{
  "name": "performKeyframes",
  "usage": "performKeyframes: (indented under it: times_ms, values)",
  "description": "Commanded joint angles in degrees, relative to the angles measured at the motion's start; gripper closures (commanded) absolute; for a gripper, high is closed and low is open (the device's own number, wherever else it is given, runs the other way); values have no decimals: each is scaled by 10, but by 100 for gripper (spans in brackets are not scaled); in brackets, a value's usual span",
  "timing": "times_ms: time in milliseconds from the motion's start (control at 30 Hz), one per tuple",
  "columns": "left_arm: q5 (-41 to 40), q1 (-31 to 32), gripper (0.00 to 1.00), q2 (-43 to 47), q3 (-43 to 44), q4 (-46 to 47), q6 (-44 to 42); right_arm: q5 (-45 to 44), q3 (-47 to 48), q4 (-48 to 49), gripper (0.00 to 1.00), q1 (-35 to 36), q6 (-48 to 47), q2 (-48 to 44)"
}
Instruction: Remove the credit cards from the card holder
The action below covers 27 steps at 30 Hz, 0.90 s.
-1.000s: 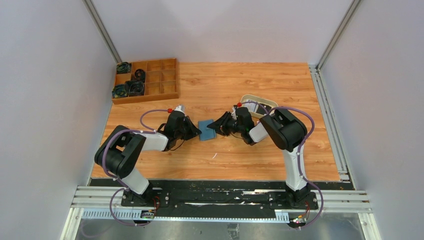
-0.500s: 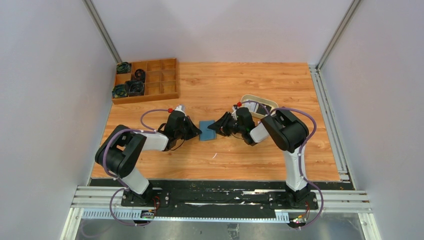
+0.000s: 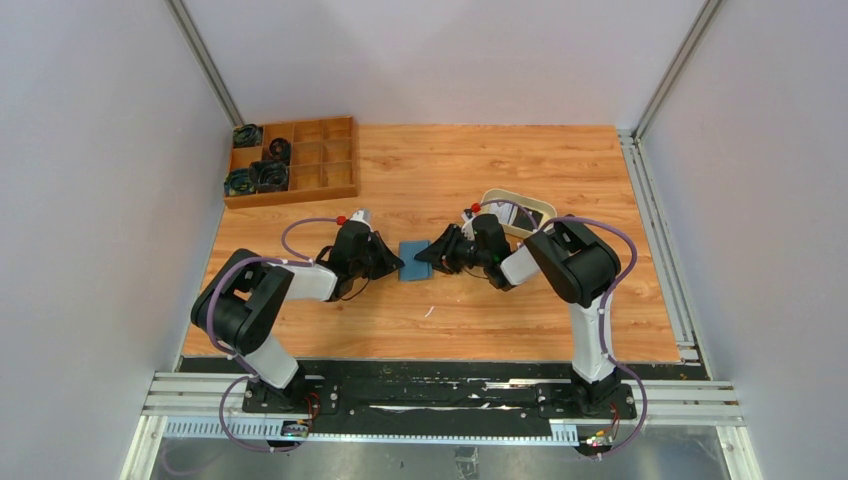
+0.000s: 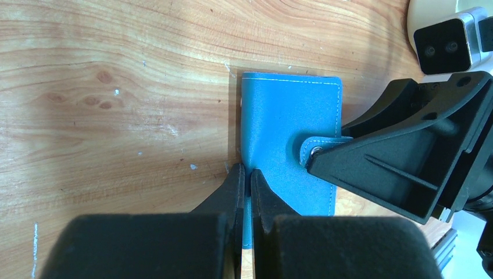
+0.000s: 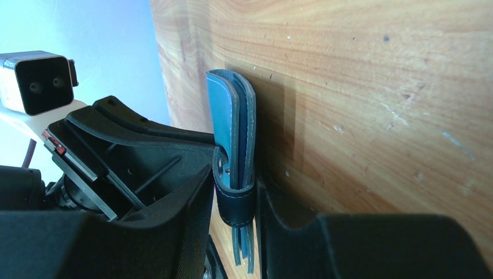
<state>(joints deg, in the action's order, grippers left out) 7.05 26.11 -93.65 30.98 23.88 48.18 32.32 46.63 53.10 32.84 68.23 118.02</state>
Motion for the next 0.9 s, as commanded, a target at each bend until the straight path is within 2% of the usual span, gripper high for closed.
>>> performKeyframes:
  times_ms: [0,267,333,500,700,867]
  values:
    - [-57,-1,100,-50,-34,-150,-36,22,-17,-14,66,6,-14,-2]
    - [-56,-1,100,-50,-36,-150,-36,29,-13,7,75,6,-1,12]
    - [-57,-1,100,-51,-35,-150,-36,33,-13,9,84,6,-2,13]
    - [-58,-1,100,-54,-36,-150,-36,41,-11,9,100,6,-5,15]
    - [-58,-1,100,-54,-34,-151,-36,52,-11,-3,100,6,-26,12]
    - [-62,-1,100,-46,-24,-167,-38,59,11,-110,100,8,-118,-17]
